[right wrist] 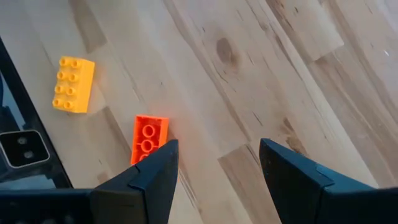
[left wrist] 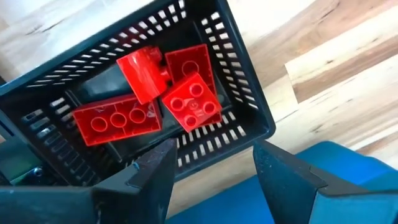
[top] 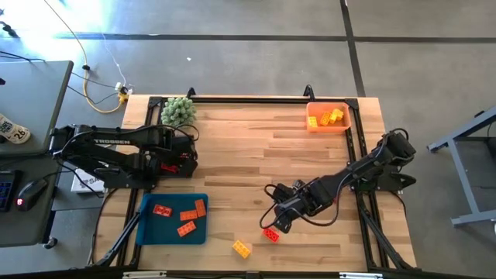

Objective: Sort & place blocks by color
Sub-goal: Put the orange game piece into the blue bin

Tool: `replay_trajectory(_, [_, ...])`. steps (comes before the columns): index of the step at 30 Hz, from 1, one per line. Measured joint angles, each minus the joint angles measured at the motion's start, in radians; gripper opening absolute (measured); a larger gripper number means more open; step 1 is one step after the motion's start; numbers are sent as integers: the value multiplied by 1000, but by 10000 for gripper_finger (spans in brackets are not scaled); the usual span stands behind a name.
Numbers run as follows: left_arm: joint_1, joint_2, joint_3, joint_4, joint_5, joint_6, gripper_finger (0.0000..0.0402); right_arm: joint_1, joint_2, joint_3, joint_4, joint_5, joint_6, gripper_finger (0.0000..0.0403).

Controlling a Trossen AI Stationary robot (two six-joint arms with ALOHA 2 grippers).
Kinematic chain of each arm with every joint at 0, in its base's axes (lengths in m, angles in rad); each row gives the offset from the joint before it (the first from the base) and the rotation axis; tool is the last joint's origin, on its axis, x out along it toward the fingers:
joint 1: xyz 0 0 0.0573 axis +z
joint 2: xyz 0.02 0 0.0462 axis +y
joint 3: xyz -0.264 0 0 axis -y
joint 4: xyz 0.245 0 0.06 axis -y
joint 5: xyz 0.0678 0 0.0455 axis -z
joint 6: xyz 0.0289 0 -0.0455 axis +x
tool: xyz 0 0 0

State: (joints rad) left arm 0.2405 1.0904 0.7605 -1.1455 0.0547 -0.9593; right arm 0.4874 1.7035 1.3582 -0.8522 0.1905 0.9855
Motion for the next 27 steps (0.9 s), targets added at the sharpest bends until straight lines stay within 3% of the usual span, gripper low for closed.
replay_trajectory(6, [0,0,0,0,1,20,202,-3,0,0,21,0,79,211])
replay_trajectory(13, [-2,0,0,17,1,27,202,19,0,0,183,-3,117,211])
replay_trajectory(27, [-121,0,0,125,32,-8,202,59,47,0,237,-67,222,211])
